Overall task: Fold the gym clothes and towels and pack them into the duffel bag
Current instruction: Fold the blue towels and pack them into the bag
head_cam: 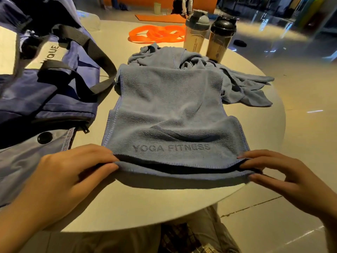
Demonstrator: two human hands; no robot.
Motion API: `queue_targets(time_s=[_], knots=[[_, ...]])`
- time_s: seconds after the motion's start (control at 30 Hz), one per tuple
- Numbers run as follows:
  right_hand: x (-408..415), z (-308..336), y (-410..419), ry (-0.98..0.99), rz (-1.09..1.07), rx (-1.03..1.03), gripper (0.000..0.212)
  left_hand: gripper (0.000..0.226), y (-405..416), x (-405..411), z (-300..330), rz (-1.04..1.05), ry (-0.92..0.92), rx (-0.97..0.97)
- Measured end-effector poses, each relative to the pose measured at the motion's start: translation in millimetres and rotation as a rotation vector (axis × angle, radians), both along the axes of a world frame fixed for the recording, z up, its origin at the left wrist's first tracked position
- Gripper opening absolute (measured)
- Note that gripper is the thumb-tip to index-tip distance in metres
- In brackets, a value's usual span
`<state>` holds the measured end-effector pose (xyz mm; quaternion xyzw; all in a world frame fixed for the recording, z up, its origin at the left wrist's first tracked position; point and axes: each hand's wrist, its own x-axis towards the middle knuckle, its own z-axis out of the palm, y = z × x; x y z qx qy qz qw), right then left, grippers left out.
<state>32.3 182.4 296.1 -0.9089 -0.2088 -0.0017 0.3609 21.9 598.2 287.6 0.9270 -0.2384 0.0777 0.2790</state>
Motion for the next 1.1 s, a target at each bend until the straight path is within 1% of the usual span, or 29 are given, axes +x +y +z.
queue_targets(time_s=[0.03, 0.13, 0.2, 0.27, 0.33, 0.4, 0.5, 0.53, 0.57, 0.63, 0.67, 0.7, 0.77, 0.8, 0.9, 1.0, 1.1], knots=[[1, 0, 0, -0.01, -0.023, 0.025, 0.038, 0.035, -4, 3, 3, 0.033, -0.002, -0.032], [9, -1, 6, -0.064, -0.121, 0.052, 0.037, 0.046, -7, 7, 1, 0.064, -0.1, 0.003], [16, -3, 13, -0.074, -0.172, 0.074, 0.039, 0.05, -8, 5, 2, 0.054, -0.09, 0.001], [21, -4, 19, -0.047, -0.226, 0.168, 0.045, 0.046, -6, 6, 1, 0.057, -0.094, -0.022], [26, -6, 18, -0.039, -0.273, 0.249, 0.049, 0.038, -6, 6, -1, 0.067, -0.1, -0.079], [28, -9, 17, -0.031, -0.304, 0.282, 0.049, 0.036, -6, 5, -2, 0.071, -0.094, -0.104], [27, -8, 20, -0.002, -0.325, 0.33, 0.049, 0.037, -5, 5, -3, 0.061, -0.096, -0.059], [26, -8, 21, -0.003, -0.335, 0.344, 0.047, 0.035, -5, 7, -4, 0.069, -0.1, -0.063], [26, -8, 22, -0.007, -0.342, 0.355, 0.039, 0.03, -5, 8, -5, 0.083, -0.102, -0.085], [25, -7, 24, 0.005, -0.356, 0.402, 0.01, 0.021, -4, 11, -9, 0.111, -0.064, -0.177], [25, -7, 24, 0.012, -0.358, 0.421, 0.008, 0.019, -3, 12, -11, 0.119, -0.033, -0.229], [23, -6, 24, 0.026, -0.35, 0.429, 0.01, 0.021, -1, 13, -13, 0.126, 0.002, -0.277], [22, -4, 25, 0.02, -0.336, 0.423, 0.037, 0.031, 2, 17, -16, 0.137, 0.076, -0.37], [22, -3, 25, 0.022, -0.336, 0.431, 0.045, 0.035, 3, 19, -16, 0.138, 0.102, -0.398], [24, 3, 26, -0.009, -0.335, 0.449, 0.044, 0.042, 10, 25, -15, 0.161, 0.142, -0.417], [28, 12, 28, -0.03, -0.327, 0.459, 0.043, 0.043, 18, 32, -3, 0.16, 0.178, -0.361], [34, 22, 26, -0.009, -0.308, 0.406, 0.051, 0.033, 20, 44, 16, 0.158, 0.177, -0.343]])
